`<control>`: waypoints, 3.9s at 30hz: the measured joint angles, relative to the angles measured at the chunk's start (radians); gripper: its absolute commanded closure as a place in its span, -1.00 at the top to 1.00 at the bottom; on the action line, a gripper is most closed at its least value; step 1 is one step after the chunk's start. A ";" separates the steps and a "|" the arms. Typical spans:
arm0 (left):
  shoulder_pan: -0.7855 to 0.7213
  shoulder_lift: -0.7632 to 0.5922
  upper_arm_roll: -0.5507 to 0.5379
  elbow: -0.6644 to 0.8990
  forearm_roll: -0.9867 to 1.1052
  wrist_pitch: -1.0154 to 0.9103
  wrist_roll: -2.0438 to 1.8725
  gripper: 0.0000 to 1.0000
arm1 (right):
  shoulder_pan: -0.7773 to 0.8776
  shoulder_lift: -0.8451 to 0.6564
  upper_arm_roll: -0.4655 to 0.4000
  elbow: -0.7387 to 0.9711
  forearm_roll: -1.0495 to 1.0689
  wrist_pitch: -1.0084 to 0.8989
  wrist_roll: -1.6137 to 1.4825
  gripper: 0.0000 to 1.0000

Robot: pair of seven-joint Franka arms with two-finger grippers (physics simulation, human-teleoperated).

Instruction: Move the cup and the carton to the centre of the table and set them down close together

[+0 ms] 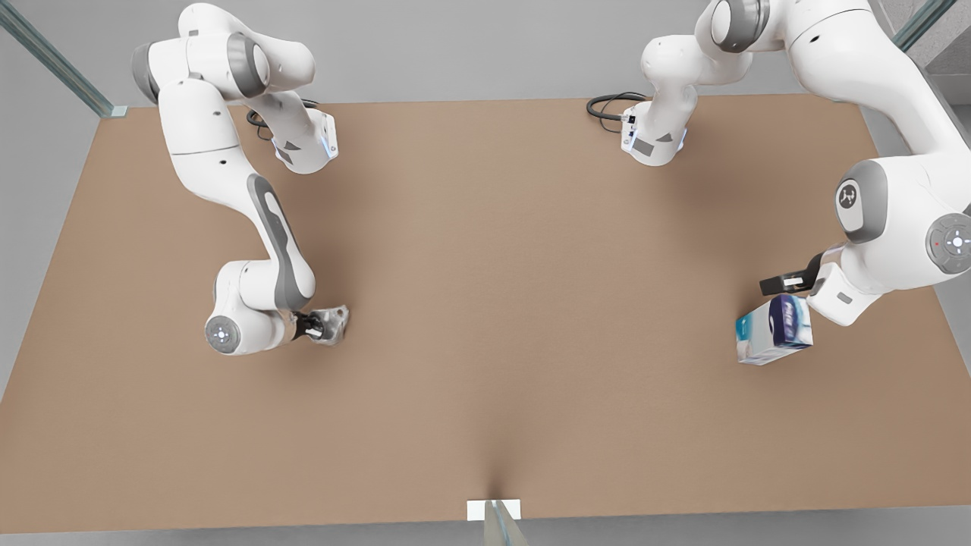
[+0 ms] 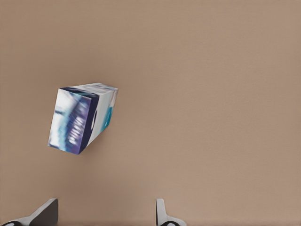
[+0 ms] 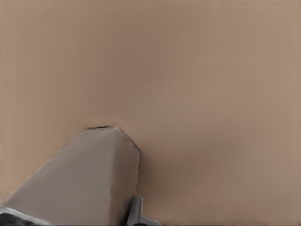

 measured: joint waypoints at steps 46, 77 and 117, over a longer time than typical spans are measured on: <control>0.176 0.074 0.000 -0.195 0.027 0.383 0.416 0.99 | 0.573 0.428 -0.247 0.795 0.263 0.087 0.201 1.00; 0.176 0.118 0.002 -0.318 0.012 0.527 0.471 0.16 | 0.044 -0.359 0.048 0.411 -0.439 -0.476 -0.366 1.00; -0.548 0.238 -0.352 0.051 0.089 0.338 0.634 0.13 | 0.043 -0.359 0.048 0.408 -0.438 -0.476 -0.366 1.00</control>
